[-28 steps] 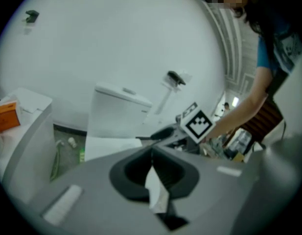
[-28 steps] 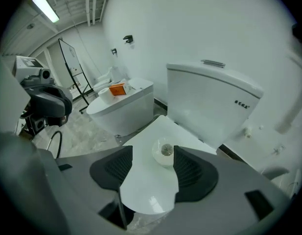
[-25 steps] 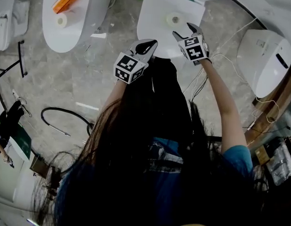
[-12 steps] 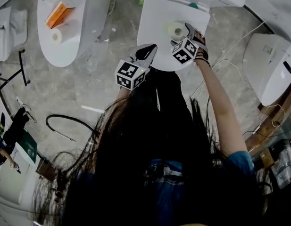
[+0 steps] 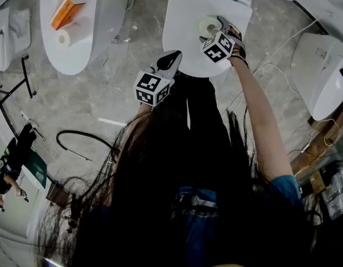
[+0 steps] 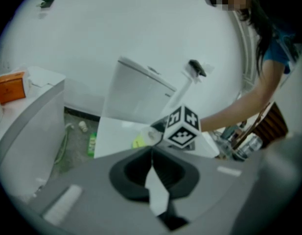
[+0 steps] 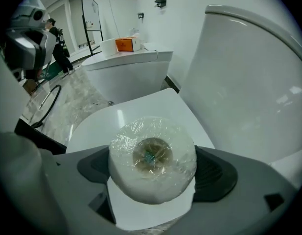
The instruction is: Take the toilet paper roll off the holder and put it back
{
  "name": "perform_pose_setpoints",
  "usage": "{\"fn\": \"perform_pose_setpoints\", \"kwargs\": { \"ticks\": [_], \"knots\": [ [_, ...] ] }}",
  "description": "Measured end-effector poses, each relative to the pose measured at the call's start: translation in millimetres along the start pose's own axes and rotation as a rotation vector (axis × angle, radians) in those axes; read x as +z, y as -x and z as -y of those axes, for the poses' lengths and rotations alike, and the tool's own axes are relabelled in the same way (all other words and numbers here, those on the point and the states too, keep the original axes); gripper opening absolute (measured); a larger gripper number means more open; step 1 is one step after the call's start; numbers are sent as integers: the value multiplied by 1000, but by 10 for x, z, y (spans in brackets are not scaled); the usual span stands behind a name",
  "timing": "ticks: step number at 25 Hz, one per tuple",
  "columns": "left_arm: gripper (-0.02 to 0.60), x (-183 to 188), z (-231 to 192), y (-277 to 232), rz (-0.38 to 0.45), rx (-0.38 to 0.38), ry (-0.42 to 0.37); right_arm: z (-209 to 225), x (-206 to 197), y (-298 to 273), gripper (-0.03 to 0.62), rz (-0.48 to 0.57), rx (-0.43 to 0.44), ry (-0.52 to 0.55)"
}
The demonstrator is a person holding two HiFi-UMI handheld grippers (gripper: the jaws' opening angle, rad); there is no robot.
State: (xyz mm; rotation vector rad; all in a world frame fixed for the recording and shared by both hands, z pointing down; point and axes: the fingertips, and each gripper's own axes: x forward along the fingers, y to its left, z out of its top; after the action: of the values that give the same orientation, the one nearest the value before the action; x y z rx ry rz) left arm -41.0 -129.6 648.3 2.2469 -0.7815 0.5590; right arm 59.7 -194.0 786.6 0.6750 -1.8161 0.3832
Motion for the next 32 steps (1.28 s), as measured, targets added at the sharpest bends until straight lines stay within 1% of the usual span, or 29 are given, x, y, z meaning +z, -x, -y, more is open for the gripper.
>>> {"fn": "perform_pose_setpoints", "kwargs": {
  "ticks": [3,5,7,10,13,16,21,25,29,32],
  "knots": [
    [0,-46,-11,25,0,16,25,-12,9,0,456,-25,-4,-15],
    [2,-30,30,39,5,17,27,8,-3,45,456,-27,-34,-26],
    [1,28,80,52,15,10,16,44,19,155,456,9,-53,-56],
    [2,129,118,112,35,0,6,31,98,435,456,81,-25,-114],
    [0,193,158,174,60,-15,34,-17,60,802,456,117,11,-169],
    [0,239,198,232,82,-27,53,-47,-67,1195,456,142,15,-247],
    [0,312,314,298,95,-42,14,-118,-184,1835,456,227,-21,-351],
    [1,405,459,315,108,-69,-22,-193,-166,2253,456,303,-66,-435],
    [2,535,597,314,126,-90,-58,-248,-83,2497,454,367,-87,-541],
    [0,629,683,297,144,-93,-69,-251,-56,2554,456,387,-102,-580]
  ]
}}
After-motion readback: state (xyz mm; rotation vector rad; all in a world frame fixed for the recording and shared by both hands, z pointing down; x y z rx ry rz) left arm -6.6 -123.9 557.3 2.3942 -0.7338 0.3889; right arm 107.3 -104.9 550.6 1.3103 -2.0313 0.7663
